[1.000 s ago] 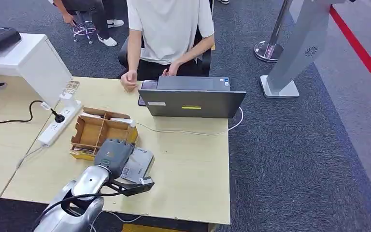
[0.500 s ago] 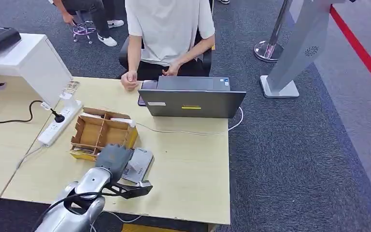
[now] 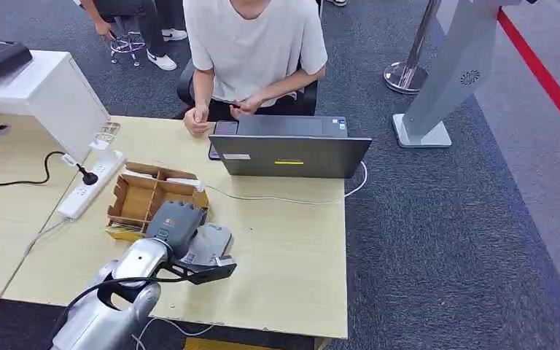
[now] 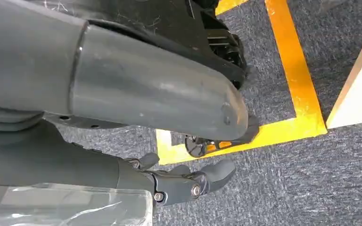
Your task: Pass the card to the sensor for recognition and then transmit it.
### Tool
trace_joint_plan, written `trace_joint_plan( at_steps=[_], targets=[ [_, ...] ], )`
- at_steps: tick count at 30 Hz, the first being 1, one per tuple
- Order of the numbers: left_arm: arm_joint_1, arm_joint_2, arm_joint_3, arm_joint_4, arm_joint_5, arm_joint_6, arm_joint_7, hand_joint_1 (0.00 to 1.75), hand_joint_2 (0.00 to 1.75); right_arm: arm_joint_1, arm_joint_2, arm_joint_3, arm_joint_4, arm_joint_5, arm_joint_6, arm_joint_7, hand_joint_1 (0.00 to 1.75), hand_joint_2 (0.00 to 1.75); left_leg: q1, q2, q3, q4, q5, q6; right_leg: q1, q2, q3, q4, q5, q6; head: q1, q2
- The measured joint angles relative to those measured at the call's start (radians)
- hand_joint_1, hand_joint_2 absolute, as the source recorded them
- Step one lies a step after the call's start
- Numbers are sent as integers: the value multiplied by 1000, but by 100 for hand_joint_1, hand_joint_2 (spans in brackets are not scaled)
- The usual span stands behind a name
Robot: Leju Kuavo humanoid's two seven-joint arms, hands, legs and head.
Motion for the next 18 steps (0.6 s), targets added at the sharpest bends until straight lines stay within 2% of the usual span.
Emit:
trace_joint_plan(
  at_steps=[3,6,9,11,14,18],
  targets=[
    [-2,-3,0,-13,0,35,0,175,175,0,0,0,0,0,0,-2,0,0,0,0,0,0,0,0,0,0,-1,0,0,0,0,0],
    [-28,-7,1,-70,-8,150,1,175,175,1,0,0,0,5,0,-8,0,0,0,-2,-1,0,1,0,0,-2,-1,0,0,0,0,0],
    [-95,-11,24,-151,-23,219,4,175,175,1,2,0,0,31,0,-6,0,0,0,-2,-2,0,1,0,0,-2,-1,0,0,0,0,0],
    [-162,-8,57,-171,-38,235,3,175,175,1,2,2,1,48,0,3,0,0,0,-2,-2,0,2,-1,0,-2,-1,0,1,0,0,0],
    [-270,15,120,-149,-88,235,39,175,175,0,2,7,1,71,6,13,0,0,1,-2,-2,0,3,-2,0,-1,-2,1,2,0,-1,0],
    [-378,75,137,-13,-100,277,105,175,175,-1,2,10,1,85,14,23,0,0,1,-1,-1,0,5,-3,1,0,-2,2,3,-1,-2,0]
  ],
)
